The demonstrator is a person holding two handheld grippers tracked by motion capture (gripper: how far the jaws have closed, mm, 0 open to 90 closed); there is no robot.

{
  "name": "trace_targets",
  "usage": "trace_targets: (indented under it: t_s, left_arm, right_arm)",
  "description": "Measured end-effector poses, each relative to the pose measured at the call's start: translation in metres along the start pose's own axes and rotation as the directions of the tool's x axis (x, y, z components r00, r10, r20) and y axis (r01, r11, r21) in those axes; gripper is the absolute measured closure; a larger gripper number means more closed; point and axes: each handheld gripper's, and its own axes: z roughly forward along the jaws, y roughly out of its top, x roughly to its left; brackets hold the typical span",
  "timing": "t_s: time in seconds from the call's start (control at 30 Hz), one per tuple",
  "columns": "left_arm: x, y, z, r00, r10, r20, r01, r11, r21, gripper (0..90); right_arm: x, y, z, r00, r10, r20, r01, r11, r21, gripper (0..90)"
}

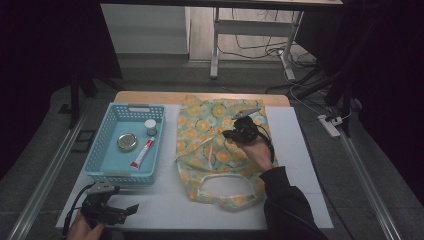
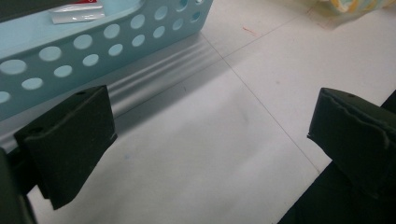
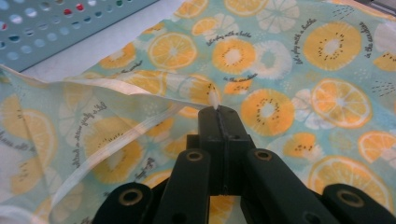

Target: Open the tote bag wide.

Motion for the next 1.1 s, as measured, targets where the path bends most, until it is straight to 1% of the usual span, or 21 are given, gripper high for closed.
trace_targets:
  t_s: [0.13, 0.23, 0.37, 0.5, 0.6, 0.67, 0.73, 0.8, 0.83, 0.93, 1.03, 1.1]
  left_arm:
    - [0.000, 0.000, 0.000, 1.0000, -0.001, 0.000, 0.001, 1.0000, 0.000, 0.4]
    - [0.000, 0.000, 0.000, 1.0000, -0.002, 0.000, 0.002, 1.0000, 0.000, 0.4]
    - [0.000, 0.000, 0.000, 1.0000, -0.001, 0.000, 0.001, 1.0000, 0.000, 0.4]
    - [0.000, 0.000, 0.000, 1.0000, 0.001, 0.000, -0.001, 1.0000, 0.002, 0.4]
    - [0.000, 0.000, 0.000, 1.0000, 0.004, 0.002, -0.004, 1.0000, 0.002, 0.4]
    - [0.000, 0.000, 0.000, 1.0000, 0.003, 0.001, -0.003, 1.0000, 0.000, 0.4]
    - [0.000, 0.000, 0.000, 1.0000, 0.005, 0.003, -0.005, 1.0000, 0.001, 0.4]
    - [0.000, 0.000, 0.000, 1.0000, 0.005, 0.003, -0.005, 1.0000, 0.000, 0.4]
    - [0.000, 0.000, 0.000, 1.0000, 0.005, 0.004, -0.005, 1.0000, 0.000, 0.4]
    - [-0.001, 0.000, -0.001, 1.0000, 0.006, 0.003, -0.006, 1.0000, -0.002, 0.4]
    - [-0.001, 0.000, -0.001, 1.0000, 0.009, 0.002, -0.009, 1.0000, -0.002, 0.4]
    - [-0.001, 0.000, -0.001, 1.0000, 0.009, 0.002, -0.009, 1.0000, -0.002, 0.4]
  right_arm:
    - [-0.006, 0.003, 0.008, 1.0000, 0.004, 0.008, -0.004, 1.000, 0.000, 90.0]
    - [-0.011, 0.002, 0.016, 0.9999, 0.010, 0.013, -0.010, 1.000, 0.014, 90.0]
    - [-0.016, -0.005, 0.028, 0.9997, 0.014, 0.019, -0.014, 0.999, 0.045, 90.0]
    - [-0.018, -0.012, 0.039, 0.9995, 0.001, 0.030, -0.004, 0.997, 0.083, 89.2]
    - [-0.019, -0.018, 0.046, 0.9993, -0.006, 0.037, 0.001, 0.993, 0.118, 86.8]
    - [-0.020, -0.020, 0.049, 0.9994, -0.004, 0.035, 0.000, 0.992, 0.127, 84.5]
    - [-0.019, -0.020, 0.048, 0.9992, -0.009, 0.039, 0.004, 0.992, 0.125, 81.1]
    - [-0.019, -0.017, 0.045, 0.9990, -0.003, 0.045, -0.002, 0.994, 0.105, 75.8]
    - [-0.019, -0.015, 0.042, 0.9989, -0.004, 0.046, 0.000, 0.996, 0.095, 73.5]
    - [-0.020, -0.012, 0.035, 0.9989, 0.015, 0.044, -0.018, 0.997, 0.075, 64.4]
    - [-0.020, -0.010, 0.027, 0.9979, 0.011, 0.064, -0.015, 0.998, 0.058, 58.3]
    - [-0.021, -0.010, 0.020, 0.9978, 0.022, 0.062, -0.025, 0.999, 0.047, 52.5]
